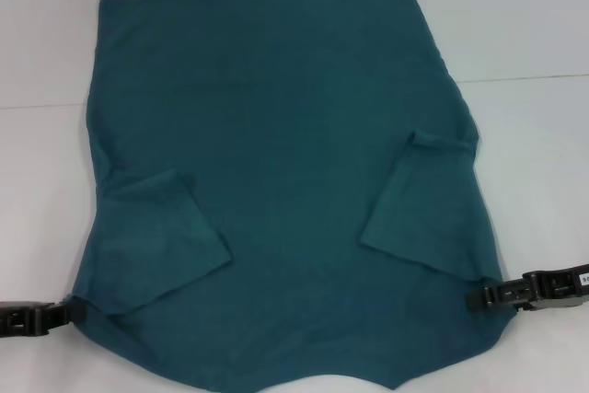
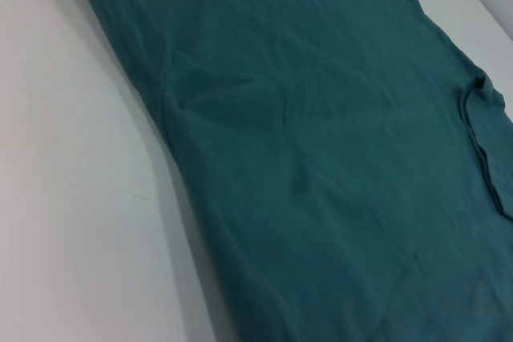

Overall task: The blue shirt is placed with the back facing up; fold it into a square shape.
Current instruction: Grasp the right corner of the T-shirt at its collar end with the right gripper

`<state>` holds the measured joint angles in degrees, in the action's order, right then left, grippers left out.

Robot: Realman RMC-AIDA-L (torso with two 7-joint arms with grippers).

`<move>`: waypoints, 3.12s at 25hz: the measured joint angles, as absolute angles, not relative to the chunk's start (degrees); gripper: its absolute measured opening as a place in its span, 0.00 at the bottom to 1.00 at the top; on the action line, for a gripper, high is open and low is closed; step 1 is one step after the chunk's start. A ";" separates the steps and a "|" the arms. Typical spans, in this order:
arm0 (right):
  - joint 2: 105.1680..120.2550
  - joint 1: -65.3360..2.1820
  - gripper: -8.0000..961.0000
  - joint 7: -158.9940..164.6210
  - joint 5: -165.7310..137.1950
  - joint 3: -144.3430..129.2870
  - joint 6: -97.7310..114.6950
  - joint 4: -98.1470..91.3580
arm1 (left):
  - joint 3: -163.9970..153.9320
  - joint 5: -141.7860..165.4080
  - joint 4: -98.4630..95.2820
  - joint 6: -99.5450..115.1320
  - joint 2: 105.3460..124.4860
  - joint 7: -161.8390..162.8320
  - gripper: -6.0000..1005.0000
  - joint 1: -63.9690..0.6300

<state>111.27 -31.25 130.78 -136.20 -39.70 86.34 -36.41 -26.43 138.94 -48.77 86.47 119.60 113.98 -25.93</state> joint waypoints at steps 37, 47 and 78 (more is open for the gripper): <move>111.58 -30.60 0.86 126.64 -133.52 -32.56 87.32 -32.39 | -26.44 138.95 -48.21 85.68 119.45 113.94 0.03 -26.86; 111.63 -26.42 0.86 122.32 -129.75 -27.90 89.64 -30.45 | -26.46 138.95 -48.05 85.68 119.45 113.69 0.03 -26.83; 111.44 -26.33 0.85 121.15 -128.61 -23.89 91.80 -27.87 | -26.54 138.94 -47.29 85.69 119.53 112.58 0.03 -27.04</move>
